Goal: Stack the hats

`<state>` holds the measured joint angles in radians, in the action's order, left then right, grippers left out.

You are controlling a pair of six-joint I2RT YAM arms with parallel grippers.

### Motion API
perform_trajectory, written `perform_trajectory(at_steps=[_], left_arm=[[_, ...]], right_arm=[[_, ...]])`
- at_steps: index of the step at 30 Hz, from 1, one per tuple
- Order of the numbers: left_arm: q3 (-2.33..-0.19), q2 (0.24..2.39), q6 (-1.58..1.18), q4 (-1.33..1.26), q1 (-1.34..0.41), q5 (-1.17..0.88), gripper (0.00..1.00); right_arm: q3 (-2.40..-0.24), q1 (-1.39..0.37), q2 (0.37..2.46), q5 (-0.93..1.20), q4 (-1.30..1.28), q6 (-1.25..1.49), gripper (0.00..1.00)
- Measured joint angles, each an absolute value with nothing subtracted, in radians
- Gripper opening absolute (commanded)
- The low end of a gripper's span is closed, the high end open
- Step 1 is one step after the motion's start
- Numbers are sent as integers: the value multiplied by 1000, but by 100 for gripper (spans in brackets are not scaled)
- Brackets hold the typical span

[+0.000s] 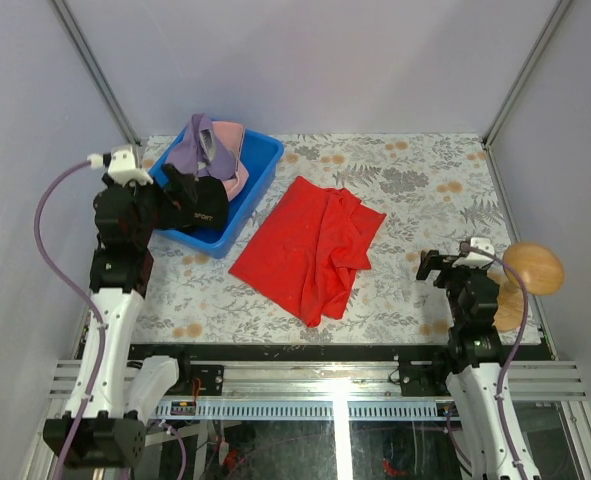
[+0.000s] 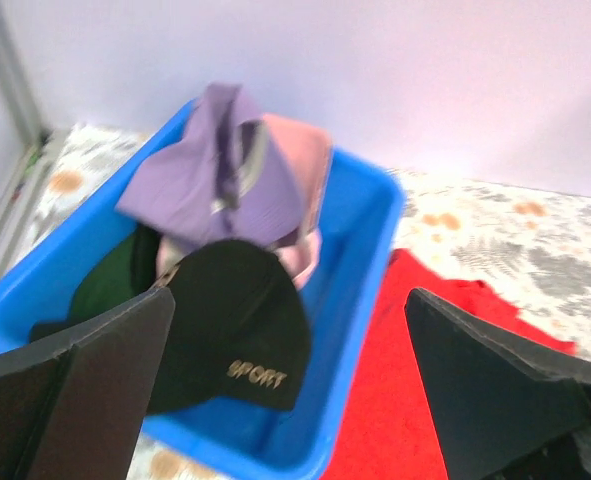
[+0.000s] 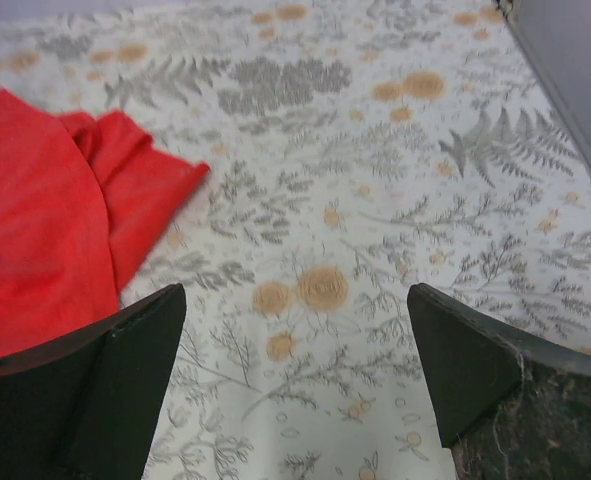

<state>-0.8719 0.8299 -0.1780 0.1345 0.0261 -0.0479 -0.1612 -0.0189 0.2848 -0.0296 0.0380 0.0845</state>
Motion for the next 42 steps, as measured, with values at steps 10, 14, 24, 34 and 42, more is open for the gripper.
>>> perform_trajectory(at_steps=[10, 14, 24, 34, 42], left_arm=[[-1130, 1009, -235, 187, 25, -166, 100], [-1274, 1121, -254, 257, 25, -147, 100], [-1237, 1107, -382, 362, 73, -126, 100], [-1206, 1017, -441, 362, 73, -135, 100], [-1206, 1027, -464, 364, 73, -152, 100]], right_arm=[[-316, -19, 397, -154, 97, 417, 99], [-343, -19, 473, -110, 139, 484, 99], [-799, -27, 1012, 312, -36, 524, 99], [-857, -399, 1261, 411, -105, 574, 99], [-1036, -628, 1514, 383, -75, 600, 99]])
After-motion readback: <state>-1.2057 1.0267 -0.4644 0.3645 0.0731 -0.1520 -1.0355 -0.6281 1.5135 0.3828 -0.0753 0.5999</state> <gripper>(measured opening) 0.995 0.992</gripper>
